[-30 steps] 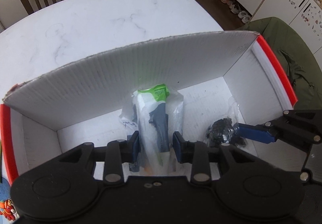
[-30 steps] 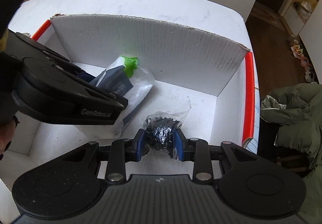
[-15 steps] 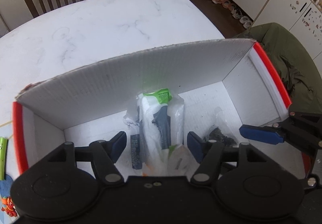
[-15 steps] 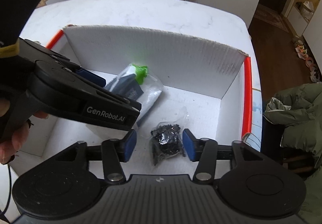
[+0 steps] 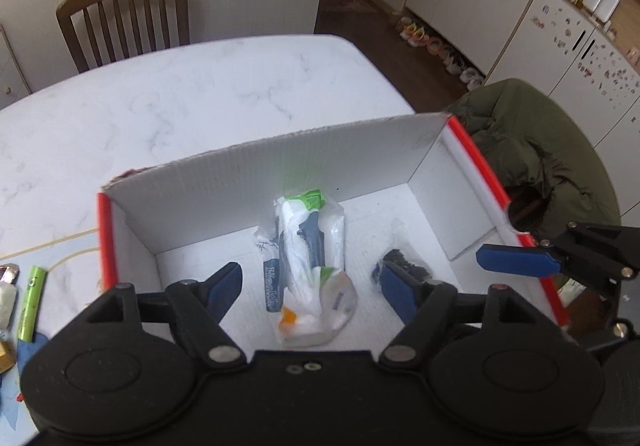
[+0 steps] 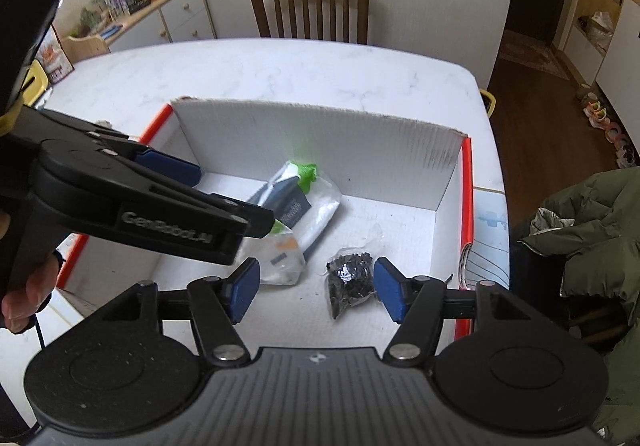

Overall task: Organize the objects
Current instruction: 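Withdraw both tools from the box back toward the item pile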

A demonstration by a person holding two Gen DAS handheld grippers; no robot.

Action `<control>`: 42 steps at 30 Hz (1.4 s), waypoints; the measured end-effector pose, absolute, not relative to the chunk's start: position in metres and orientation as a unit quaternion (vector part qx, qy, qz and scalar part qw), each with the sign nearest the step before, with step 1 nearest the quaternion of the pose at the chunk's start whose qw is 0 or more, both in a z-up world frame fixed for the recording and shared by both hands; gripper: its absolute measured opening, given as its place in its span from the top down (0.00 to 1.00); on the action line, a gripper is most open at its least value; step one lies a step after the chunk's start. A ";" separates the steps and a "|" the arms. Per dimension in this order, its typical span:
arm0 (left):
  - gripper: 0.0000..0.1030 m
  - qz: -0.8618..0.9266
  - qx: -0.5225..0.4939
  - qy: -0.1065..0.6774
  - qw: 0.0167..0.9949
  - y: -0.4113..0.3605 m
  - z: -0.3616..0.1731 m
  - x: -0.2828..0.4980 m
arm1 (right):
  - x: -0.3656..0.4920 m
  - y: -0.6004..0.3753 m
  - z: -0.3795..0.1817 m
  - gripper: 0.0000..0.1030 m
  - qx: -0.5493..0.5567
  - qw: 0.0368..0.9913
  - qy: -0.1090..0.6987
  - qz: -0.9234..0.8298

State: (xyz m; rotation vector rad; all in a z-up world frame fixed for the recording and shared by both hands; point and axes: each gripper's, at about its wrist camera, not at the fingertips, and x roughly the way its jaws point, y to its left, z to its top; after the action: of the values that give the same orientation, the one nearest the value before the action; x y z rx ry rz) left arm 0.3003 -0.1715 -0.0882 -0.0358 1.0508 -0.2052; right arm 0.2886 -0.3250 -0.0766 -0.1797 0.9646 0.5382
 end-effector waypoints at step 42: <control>0.01 -0.067 -0.049 0.355 0.931 0.039 -0.026 0.123 | 0.139 -0.208 -0.023 0.19 0.002 0.887 0.356 0.294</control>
State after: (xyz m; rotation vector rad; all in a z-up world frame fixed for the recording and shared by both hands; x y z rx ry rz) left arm 0.1233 0.0393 -0.0259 -0.1002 0.7262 -0.1366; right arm 0.1389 -0.2080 -0.0232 0.0042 0.7410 0.6117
